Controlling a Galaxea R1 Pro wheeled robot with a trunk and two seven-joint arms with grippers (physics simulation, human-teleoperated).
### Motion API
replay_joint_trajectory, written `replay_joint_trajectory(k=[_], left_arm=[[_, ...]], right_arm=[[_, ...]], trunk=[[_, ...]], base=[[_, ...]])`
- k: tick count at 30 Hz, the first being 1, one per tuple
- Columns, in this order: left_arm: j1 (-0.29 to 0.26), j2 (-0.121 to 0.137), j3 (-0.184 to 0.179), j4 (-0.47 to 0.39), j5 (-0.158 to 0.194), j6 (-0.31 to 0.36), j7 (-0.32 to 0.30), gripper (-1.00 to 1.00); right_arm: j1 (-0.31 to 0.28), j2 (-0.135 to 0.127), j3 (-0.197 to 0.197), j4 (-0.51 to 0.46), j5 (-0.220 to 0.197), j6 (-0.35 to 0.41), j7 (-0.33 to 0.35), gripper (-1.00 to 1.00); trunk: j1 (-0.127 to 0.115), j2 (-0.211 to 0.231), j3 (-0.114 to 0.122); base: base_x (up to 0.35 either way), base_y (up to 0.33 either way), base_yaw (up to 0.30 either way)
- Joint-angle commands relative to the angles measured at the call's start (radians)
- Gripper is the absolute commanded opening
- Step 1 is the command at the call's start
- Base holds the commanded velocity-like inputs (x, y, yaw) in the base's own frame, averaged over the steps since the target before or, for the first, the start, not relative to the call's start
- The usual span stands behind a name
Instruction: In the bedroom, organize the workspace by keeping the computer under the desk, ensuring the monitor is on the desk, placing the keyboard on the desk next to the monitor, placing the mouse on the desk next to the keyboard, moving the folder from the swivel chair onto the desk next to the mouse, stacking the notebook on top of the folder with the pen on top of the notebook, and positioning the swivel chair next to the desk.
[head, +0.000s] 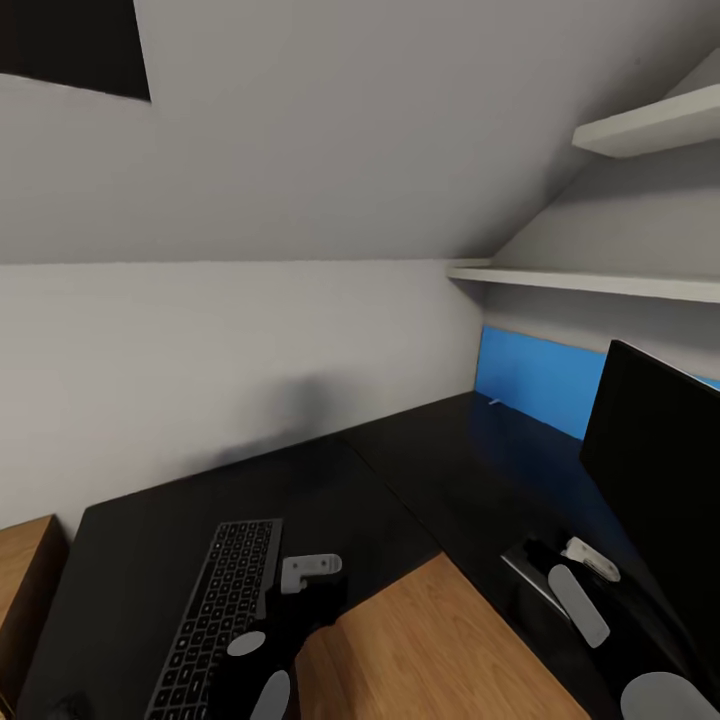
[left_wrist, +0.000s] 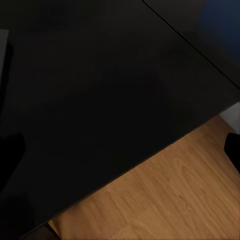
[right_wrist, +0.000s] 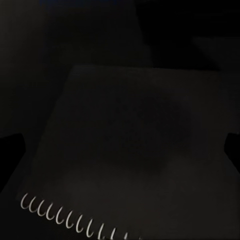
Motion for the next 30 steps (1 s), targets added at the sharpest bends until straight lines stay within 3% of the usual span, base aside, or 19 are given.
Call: replay_joint_trajectory(k=[1,11,20,26,30], left_arm=[[-0.001,0.0,-0.001,-0.001,0.01,0.002,0.01,1.0],[-0.001,0.0,-0.001,-0.001,0.01,0.003,0.01,1.0],[-0.001,0.0,-0.001,-0.001,0.01,0.003,0.01,1.0],[-0.001,0.0,0.001,-0.001,0.01,0.003,0.01,1.0],[-0.001,0.0,0.001,-0.001,0.01,0.003,0.01,1.0]], right_arm=[[-0.001,-0.001,0.004,-0.002,-0.005,0.003,-0.008,1.0],[-0.001,0.0,0.006,-0.001,-0.006,0.003,-0.006,1.0],[-0.001,-0.001,0.007,0.0,-0.06,0.003,-0.008,1.0],[-0.001,0.0,0.007,0.0,-0.064,0.003,-0.008,1.0],[-0.001,0.0,0.007,0.0,-0.064,0.003,-0.009,1.0]], trunk=[[0.004,-0.008,-0.004],[0.012,-0.022,-0.011],[0.046,-0.085,-0.039],[0.069,-0.127,-0.058],[0.069,-0.127,-0.058]], base=[[0.0,0.0,0.0],[0.0,0.0,0.0],[0.0,0.0,0.0],[0.0,0.0,0.0],[0.0,0.0,0.0]])
